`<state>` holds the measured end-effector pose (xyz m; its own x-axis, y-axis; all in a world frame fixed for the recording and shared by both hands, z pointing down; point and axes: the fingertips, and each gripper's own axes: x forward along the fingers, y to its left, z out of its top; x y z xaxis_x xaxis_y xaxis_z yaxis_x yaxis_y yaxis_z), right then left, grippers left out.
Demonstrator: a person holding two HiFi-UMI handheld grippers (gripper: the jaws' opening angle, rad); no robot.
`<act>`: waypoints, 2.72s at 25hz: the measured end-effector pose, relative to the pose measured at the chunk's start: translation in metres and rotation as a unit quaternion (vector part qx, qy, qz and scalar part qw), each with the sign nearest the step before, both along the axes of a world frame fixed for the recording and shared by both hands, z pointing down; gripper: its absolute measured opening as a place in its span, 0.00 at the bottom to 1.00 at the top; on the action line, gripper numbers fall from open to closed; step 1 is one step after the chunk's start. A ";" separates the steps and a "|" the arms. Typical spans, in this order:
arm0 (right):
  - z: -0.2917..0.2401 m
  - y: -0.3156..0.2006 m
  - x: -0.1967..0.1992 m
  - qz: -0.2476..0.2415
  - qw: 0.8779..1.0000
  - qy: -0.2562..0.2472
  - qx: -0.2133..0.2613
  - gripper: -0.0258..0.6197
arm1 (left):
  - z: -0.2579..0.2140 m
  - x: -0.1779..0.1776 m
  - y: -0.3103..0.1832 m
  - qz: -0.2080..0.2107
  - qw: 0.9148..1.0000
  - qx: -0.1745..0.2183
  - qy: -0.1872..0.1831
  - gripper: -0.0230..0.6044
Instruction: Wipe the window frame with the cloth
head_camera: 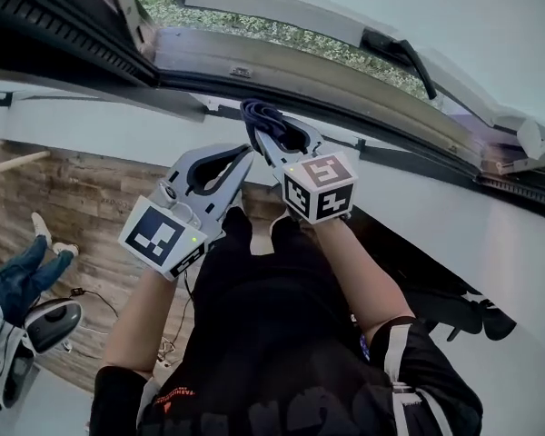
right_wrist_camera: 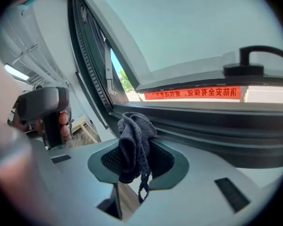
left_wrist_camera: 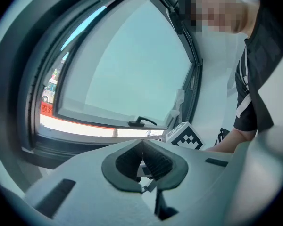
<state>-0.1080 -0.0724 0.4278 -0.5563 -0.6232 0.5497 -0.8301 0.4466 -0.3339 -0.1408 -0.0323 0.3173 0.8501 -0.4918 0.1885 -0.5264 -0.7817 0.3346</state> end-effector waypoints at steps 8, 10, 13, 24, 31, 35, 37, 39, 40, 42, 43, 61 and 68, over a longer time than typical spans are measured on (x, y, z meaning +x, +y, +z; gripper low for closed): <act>-0.008 0.044 0.141 0.111 0.994 -0.004 -0.004 0.21 | -0.015 0.127 0.024 0.101 0.995 0.014 0.003 0.07; -0.009 0.056 0.178 0.141 0.990 -0.003 -0.003 0.21 | -0.016 0.159 0.033 0.125 0.992 0.017 0.004 0.07; -0.011 0.076 0.232 0.185 0.983 -0.003 -0.002 0.21 | -0.016 0.204 0.048 0.156 0.988 0.016 0.004 0.07; 0.003 0.156 0.452 0.446 0.889 -0.103 -0.007 0.21 | -0.021 0.307 0.091 0.227 0.973 0.024 -0.017 0.07; 0.023 0.171 0.533 0.530 0.835 -0.144 -0.005 0.21 | -0.009 0.335 0.100 0.240 0.970 0.006 -0.046 0.07; 0.025 0.164 0.547 0.537 0.830 -0.151 0.001 0.21 | -0.004 0.342 0.101 0.242 0.969 0.003 -0.053 0.07; 0.025 0.160 0.549 0.537 0.829 -0.155 0.004 0.21 | 0.000 0.342 0.101 0.245 0.968 0.003 -0.054 0.07; 0.025 0.156 0.548 0.535 0.830 -0.157 0.008 0.21 | 0.004 0.340 0.101 0.245 0.968 -0.003 -0.053 0.07; 0.025 0.154 0.546 0.533 0.831 -0.157 0.009 0.21 | 0.006 0.338 0.101 0.245 0.968 -0.003 -0.052 0.07; 0.025 0.150 0.540 0.528 0.835 -0.157 0.010 0.21 | 0.008 0.335 0.099 0.242 0.969 -0.005 -0.051 0.07; 0.025 0.148 0.536 0.525 0.836 -0.158 0.010 0.21 | 0.008 0.332 0.098 0.240 0.969 -0.005 -0.052 0.07; 0.025 0.118 0.455 0.475 0.866 -0.155 -0.008 0.20 | 0.015 0.282 0.088 0.216 0.976 -0.011 -0.038 0.07; 0.025 0.107 0.421 0.453 0.878 -0.150 -0.016 0.20 | 0.015 0.258 0.079 0.199 0.979 -0.016 -0.034 0.07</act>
